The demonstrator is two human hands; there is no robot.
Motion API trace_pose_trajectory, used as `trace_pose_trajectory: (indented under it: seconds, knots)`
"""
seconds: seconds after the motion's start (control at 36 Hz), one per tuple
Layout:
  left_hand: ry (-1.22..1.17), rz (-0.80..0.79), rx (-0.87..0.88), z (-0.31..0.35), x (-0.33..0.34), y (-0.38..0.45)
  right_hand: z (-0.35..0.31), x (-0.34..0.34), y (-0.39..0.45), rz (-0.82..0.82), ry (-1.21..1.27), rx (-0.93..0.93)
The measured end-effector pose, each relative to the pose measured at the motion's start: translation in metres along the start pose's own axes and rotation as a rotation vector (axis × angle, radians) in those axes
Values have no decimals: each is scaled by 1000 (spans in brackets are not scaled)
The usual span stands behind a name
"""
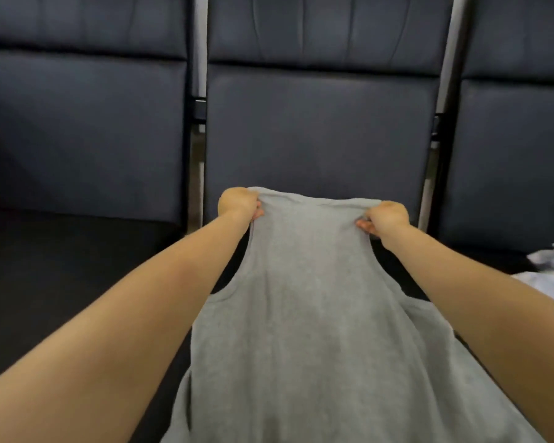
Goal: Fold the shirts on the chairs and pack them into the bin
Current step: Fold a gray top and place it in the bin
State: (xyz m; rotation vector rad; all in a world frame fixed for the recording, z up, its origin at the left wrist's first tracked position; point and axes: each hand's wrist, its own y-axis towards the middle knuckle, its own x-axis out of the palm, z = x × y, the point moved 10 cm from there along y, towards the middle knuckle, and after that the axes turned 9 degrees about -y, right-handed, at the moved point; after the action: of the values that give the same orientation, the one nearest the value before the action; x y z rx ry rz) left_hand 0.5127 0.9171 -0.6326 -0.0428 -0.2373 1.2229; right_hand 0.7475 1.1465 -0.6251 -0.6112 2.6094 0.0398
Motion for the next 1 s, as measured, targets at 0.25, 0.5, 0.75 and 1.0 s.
trace_pose_trajectory:
  seconds: [0.25, 0.5, 0.75, 1.0]
  knots:
    - [506, -54, 89, -43, -5, 11, 47, 15, 14, 1, -97, 95]
    - [978, -227, 233, -37, -47, -63, 66, -61, -55, 14, -324, -106]
    - [1130, -354, 190, -51, -82, -119, 88, -62, -102, -155, -771, -279]
    - [478, -25, 332, -29, -110, -113, 73, -77, -97, -68, 58, -40]
